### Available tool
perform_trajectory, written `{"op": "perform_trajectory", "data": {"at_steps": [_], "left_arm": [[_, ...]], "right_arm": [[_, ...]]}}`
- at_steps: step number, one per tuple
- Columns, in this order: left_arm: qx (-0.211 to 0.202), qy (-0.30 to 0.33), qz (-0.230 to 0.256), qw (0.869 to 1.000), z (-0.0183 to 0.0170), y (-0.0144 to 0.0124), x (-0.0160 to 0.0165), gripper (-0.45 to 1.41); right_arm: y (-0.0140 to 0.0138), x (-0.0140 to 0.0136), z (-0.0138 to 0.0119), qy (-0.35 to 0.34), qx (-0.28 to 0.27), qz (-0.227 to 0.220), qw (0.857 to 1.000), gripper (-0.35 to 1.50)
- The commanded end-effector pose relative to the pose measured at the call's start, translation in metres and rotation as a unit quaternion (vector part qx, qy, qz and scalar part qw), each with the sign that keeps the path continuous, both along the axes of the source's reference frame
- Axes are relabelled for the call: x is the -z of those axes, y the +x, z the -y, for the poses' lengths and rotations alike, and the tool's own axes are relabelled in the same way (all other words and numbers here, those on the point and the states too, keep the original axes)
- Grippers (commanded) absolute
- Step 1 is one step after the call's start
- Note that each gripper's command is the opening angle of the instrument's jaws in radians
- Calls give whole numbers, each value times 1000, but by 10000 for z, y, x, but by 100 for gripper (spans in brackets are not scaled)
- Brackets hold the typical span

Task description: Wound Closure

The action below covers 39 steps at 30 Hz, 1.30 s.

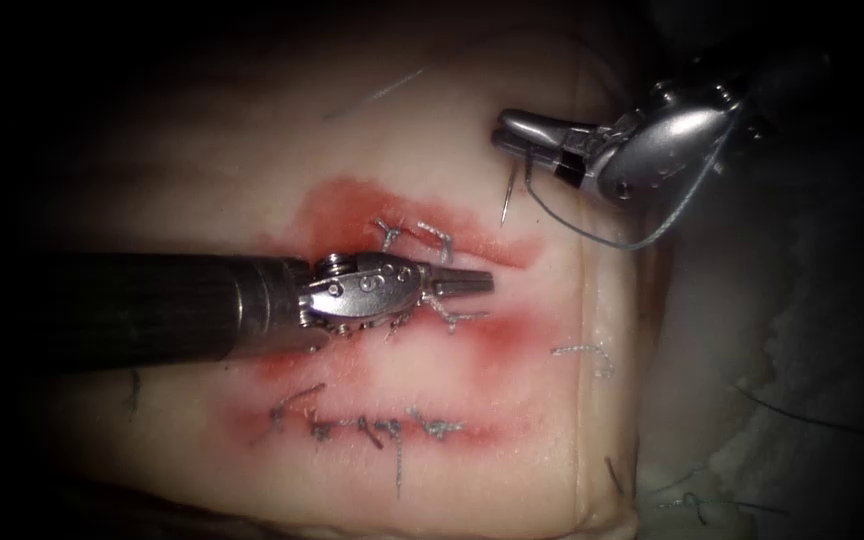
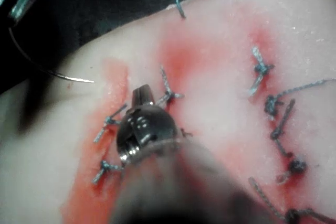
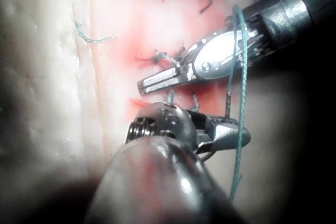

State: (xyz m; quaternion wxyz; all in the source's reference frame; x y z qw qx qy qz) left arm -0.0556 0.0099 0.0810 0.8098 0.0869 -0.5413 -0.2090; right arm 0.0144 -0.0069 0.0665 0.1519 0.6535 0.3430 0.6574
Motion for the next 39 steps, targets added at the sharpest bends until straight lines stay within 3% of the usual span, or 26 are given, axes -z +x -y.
{"op": "perform_trajectory", "data": {"at_steps": [1, 22, 39], "left_arm": [[5, 1, -7, 1000, -3, -6, -6, -45], [21, 43, -7, 999, 0, -4, -7, -45], [25, 55, -4, 998, -1, -4, -5, -45]], "right_arm": [[9, -5, 2, -6, 3, 1, 1000, -35], [16, -21, 21, -24, 13, -6, 1000, -35], [17, -20, 19, -59, 36, -7, 998, -35]]}}
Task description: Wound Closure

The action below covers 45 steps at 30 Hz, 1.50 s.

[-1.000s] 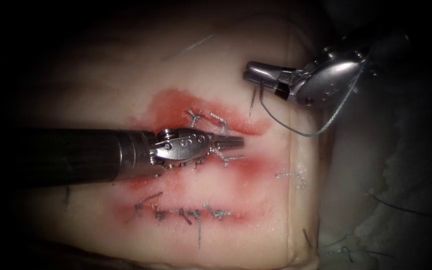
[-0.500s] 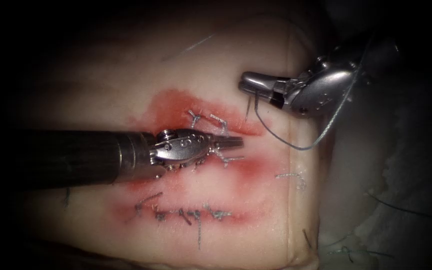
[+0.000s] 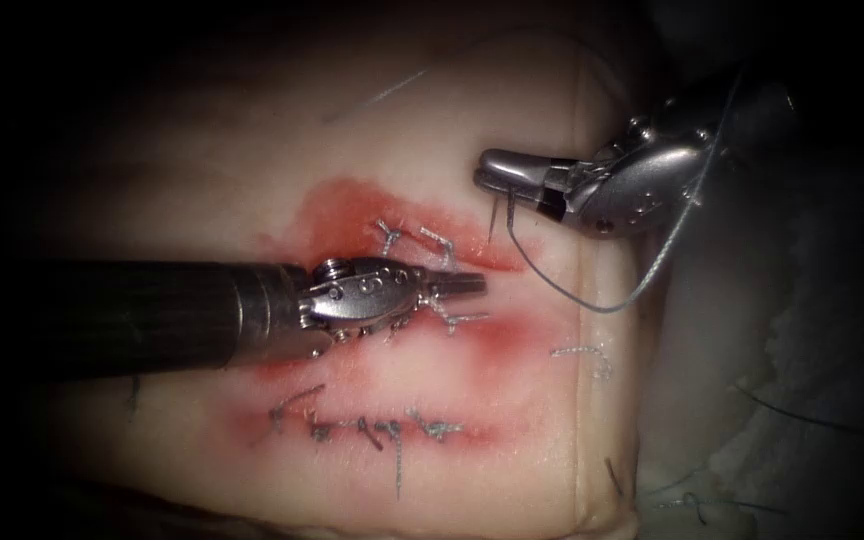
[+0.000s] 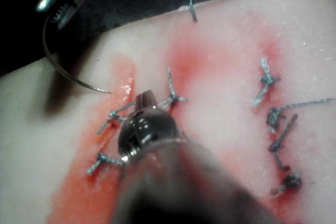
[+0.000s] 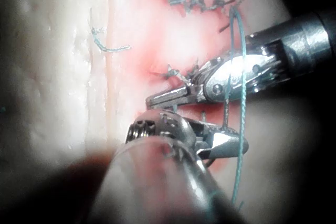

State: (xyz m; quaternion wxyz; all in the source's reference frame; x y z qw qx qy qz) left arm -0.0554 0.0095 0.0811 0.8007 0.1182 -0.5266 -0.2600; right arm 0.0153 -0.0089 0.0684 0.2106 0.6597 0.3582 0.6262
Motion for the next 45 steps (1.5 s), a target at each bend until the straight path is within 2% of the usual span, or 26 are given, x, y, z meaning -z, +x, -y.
{"op": "perform_trajectory", "data": {"at_steps": [1, 16, 35, 45], "left_arm": [[0, -2, 1, 1000, -4, -7, -4, -45], [2, 1, 1, 1000, -4, -7, -4, -45], [2, 7, 2, 1000, -3, -8, -4, -45], [5, 16, 3, 1000, -2, -9, -3, -45]], "right_arm": [[8, -2, -1, -3, 0, 1, 1000, -35], [6, -2, 0, -15, 6, 26, 1000, -35], [11, -11, 8, -19, 4, 29, 999, -35], [14, -20, 17, -57, 10, 46, 997, -35]]}}
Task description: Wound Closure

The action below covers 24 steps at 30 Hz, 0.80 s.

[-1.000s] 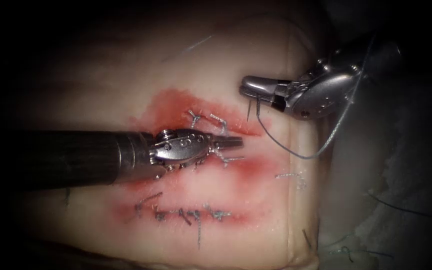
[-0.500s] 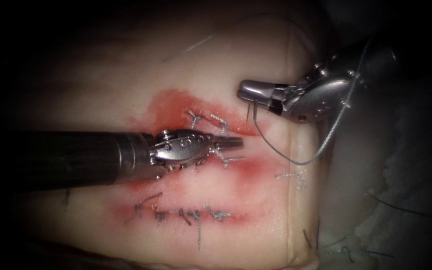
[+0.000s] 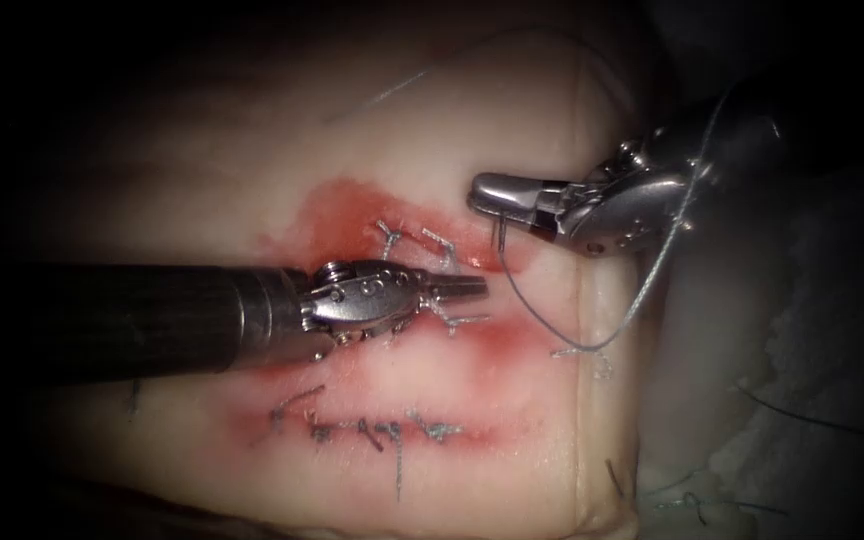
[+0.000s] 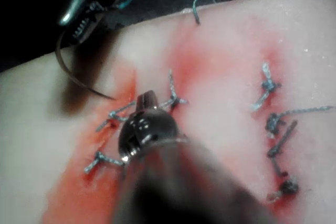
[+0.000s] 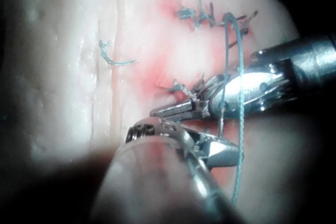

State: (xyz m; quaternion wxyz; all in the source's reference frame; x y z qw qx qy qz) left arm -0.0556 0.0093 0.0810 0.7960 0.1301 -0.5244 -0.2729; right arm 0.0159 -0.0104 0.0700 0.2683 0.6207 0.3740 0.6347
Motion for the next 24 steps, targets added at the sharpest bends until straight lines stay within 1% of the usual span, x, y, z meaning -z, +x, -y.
{"op": "perform_trajectory", "data": {"at_steps": [1, 14, 24], "left_arm": [[0, -2, 1, 1000, -4, -7, -4, -45], [0, -2, 1, 1000, -4, -7, -4, -45], [0, -2, 1, 1000, -4, -7, -4, -45]], "right_arm": [[9, -4, 2, -4, 0, -1, 1000, -35], [10, -4, 5, -46, 3, 4, 999, -35], [13, -11, 14, -53, 6, 4, 999, -35]]}}
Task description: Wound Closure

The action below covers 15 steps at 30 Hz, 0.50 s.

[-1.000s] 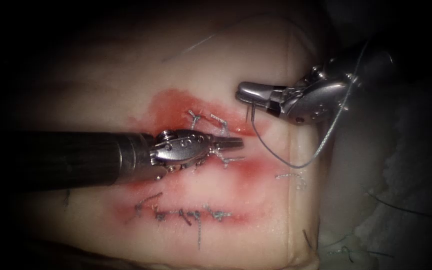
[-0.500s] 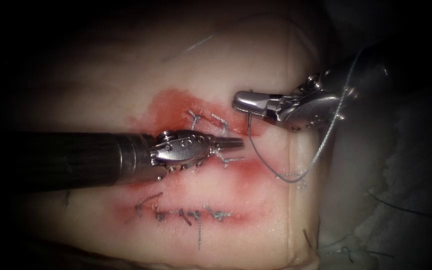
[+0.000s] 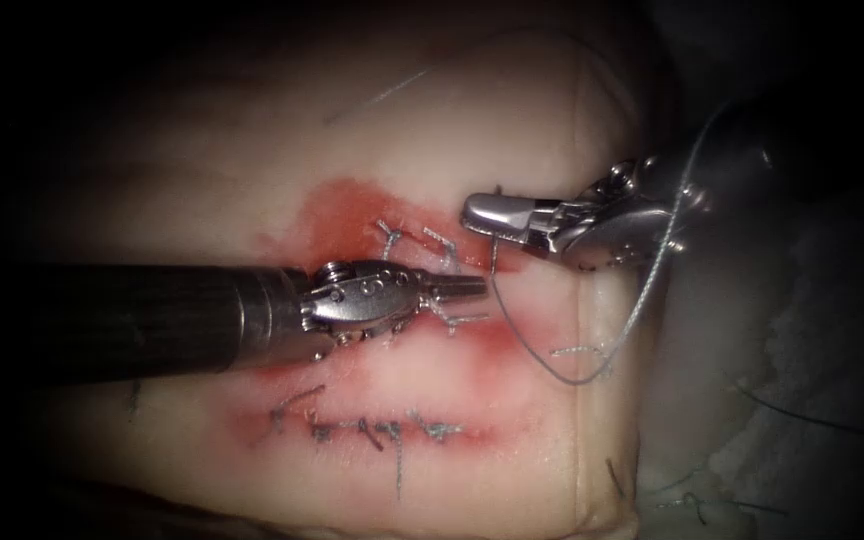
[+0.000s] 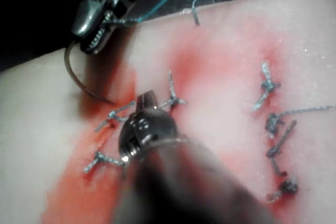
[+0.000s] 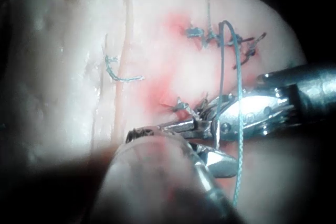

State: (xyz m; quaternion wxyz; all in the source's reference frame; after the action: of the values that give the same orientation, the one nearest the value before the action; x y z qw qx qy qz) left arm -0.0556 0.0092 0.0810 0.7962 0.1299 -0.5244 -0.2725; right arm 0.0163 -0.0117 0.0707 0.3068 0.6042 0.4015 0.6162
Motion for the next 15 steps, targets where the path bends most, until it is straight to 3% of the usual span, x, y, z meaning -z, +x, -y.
{"op": "perform_trajectory", "data": {"at_steps": [1, 8, 15], "left_arm": [[0, -1, 1, 1000, -4, -7, -4, -45], [0, -1, 1, 1000, -4, -7, -4, -45], [3, 3, 1, 1000, -3, -6, -6, -45]], "right_arm": [[9, -5, 3, -4, 0, -1, 1000, -35], [11, -8, 7, 12, 3, -4, 1000, -35], [12, 2, -2, 107, -14, -38, 993, -35]]}}
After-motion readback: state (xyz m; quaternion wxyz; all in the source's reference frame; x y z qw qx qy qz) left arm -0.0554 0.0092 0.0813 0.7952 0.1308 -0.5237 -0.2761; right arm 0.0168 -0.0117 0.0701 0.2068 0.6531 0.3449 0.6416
